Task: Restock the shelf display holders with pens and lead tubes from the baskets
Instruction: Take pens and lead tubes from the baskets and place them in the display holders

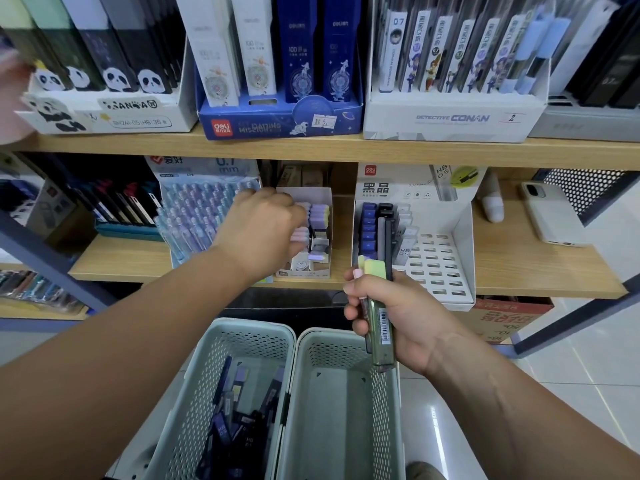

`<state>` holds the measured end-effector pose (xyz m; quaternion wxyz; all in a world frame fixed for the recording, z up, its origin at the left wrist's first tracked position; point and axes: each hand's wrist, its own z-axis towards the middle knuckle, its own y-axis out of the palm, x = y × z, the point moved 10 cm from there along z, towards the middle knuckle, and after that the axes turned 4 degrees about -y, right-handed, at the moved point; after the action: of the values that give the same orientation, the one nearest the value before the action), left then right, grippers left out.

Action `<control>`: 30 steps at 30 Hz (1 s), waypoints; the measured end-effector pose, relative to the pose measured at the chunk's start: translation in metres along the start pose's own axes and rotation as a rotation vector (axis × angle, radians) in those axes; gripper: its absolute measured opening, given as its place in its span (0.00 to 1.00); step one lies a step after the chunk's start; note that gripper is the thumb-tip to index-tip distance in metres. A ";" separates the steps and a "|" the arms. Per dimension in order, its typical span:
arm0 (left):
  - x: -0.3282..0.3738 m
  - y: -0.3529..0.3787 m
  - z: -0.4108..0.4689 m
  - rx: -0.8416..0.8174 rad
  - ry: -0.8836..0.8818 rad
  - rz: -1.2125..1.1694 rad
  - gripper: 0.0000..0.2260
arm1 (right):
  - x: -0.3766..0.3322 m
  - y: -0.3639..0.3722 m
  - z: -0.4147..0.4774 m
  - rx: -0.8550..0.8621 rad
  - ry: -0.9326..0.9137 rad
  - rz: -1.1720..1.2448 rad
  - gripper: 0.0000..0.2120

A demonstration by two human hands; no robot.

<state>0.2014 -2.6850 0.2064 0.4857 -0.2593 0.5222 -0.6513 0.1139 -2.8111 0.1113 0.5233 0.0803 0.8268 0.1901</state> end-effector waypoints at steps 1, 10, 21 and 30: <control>0.000 0.001 -0.002 -0.009 -0.002 -0.002 0.12 | 0.000 0.001 0.000 -0.003 0.001 -0.001 0.15; 0.027 0.005 -0.039 -0.241 -0.382 -1.249 0.08 | -0.009 0.011 -0.004 -0.049 -0.050 0.003 0.13; 0.046 0.028 -0.062 -0.452 -0.640 -1.585 0.03 | -0.013 0.008 -0.005 -0.022 -0.117 -0.163 0.13; 0.044 0.037 -0.064 -0.433 -0.722 -1.723 0.04 | -0.006 0.004 -0.005 -0.015 -0.049 -0.106 0.15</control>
<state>0.1432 -2.6971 0.1436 -0.0869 -0.8234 0.0798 -0.5551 0.1116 -2.8111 0.1197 0.5533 0.0371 0.8153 0.1664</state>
